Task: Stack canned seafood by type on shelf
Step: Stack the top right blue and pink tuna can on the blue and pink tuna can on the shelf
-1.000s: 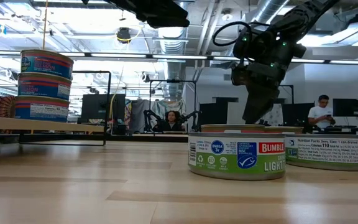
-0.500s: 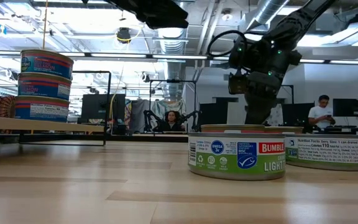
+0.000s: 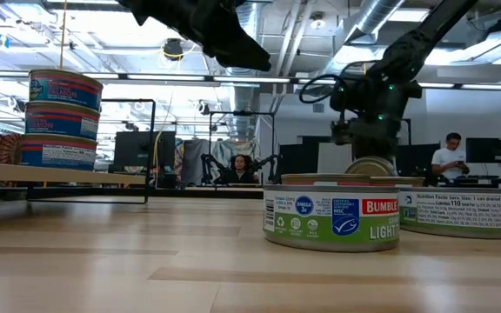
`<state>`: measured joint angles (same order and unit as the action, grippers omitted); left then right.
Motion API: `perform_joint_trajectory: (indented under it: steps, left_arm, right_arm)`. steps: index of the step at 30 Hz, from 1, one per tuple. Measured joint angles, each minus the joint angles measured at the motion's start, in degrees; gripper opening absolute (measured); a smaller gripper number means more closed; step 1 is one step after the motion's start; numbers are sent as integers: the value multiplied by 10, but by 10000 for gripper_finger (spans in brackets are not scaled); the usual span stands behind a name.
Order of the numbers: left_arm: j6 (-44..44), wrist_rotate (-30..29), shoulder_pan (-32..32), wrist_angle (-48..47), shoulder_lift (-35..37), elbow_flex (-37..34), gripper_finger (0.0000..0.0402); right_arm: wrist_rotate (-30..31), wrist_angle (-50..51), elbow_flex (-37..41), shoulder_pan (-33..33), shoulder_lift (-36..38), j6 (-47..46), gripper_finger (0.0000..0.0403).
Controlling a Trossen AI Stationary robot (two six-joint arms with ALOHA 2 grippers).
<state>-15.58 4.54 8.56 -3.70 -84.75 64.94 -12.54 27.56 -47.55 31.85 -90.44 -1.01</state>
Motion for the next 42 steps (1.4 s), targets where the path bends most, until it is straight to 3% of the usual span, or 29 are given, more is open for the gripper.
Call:
perform_joint_trajectory:
  steps: [7, 13, 17, 21, 24, 32, 36, 42]
  left_arm:
    - [-6, 8, 23, 4, -6, 22, 230]
    - [-8, 13, 32, 4, -45, 31, 230]
    - [-35, 16, 38, -50, -88, 89, 230]
    - [-55, 57, 52, -127, -142, 168, 230]
    - [-71, 107, 60, -138, -183, 211, 230]
    - [-78, 111, 71, -134, -286, 297, 230]
    - [-91, 114, 69, -132, -326, 341, 237]
    - [-117, 114, 68, -121, -384, 398, 285]
  right_arm:
    - [4, 3, 0, 24, 24, -3, 73]
    - [33, 14, -7, 40, 110, 4, 81]
    - [36, 26, -7, 39, 175, 13, 82]
    - [37, 2, 12, 34, 244, 15, 83]
    - [37, -31, 49, 28, 292, 20, 83]
    - [37, -113, 102, 26, 409, 68, 88]
    - [36, -117, 103, 23, 449, 77, 124]
    - [35, -124, 117, 23, 487, 57, 221]
